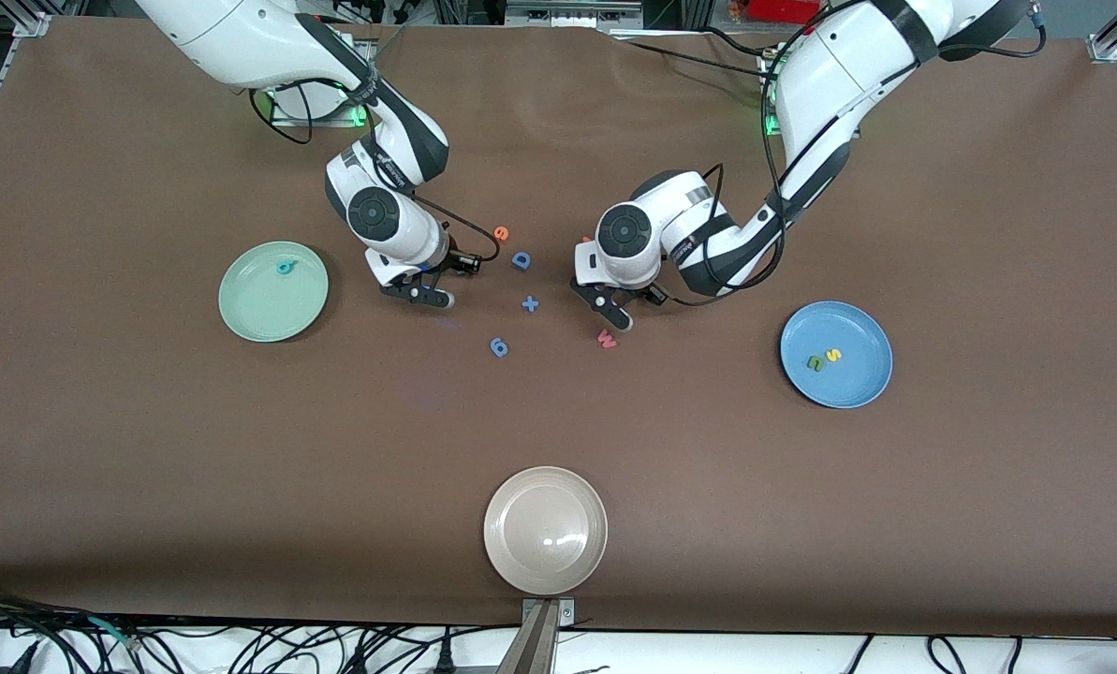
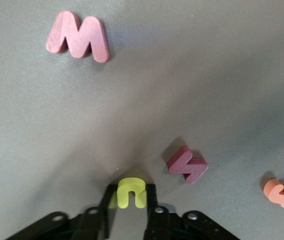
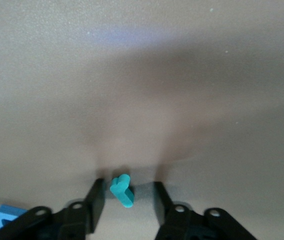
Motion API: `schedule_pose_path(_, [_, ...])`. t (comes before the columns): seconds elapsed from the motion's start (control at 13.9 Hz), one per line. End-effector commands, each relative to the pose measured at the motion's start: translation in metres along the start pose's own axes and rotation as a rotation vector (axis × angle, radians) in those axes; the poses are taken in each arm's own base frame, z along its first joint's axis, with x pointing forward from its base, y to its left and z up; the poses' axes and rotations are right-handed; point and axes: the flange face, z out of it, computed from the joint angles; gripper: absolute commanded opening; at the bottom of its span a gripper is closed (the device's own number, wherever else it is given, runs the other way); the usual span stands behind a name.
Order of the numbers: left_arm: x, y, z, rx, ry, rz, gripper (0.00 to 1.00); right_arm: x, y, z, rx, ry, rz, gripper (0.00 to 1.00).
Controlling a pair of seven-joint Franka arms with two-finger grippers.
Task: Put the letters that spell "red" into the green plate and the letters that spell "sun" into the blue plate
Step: 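Grasp the yellow u and teal L with the left and right grippers, then place the yellow u and teal L on the blue and green plates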
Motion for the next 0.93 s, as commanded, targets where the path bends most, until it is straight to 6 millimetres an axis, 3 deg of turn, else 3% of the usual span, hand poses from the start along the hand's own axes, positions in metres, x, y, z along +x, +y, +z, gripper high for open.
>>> schedule_pose_path(0.0, [-0.005,0.000,-0.010,0.040,0.006,-0.031,0.00,-0.004,0.000,0.004,0.000,0.009,-0.002,0.21])
schedule_pose_path(0.14, [-0.010,-0.013,-0.028,0.056,-0.024,-0.055,0.00,-0.005,0.000,0.004,0.000,0.009,-0.004,0.08])
schedule_pose_path(0.29, [-0.017,-0.024,-0.049,0.068,-0.047,-0.086,0.00,-0.003,0.001,0.002,0.000,0.013,-0.001,0.05])
schedule_pose_path(0.5, [-0.026,-0.062,-0.066,0.066,-0.086,-0.115,0.00,0.000,-0.001,-0.011,0.004,0.031,0.031,0.05])
schedule_pose_path(0.65, [-0.036,-0.112,-0.073,0.048,-0.104,-0.087,0.00,0.002,0.002,-0.036,-0.038,0.036,0.045,0.05])
schedule_pose_path(0.86, [-0.063,-0.195,-0.070,0.006,-0.139,-0.042,0.00,0.013,0.011,-0.102,-0.181,-0.019,0.074,0.05])
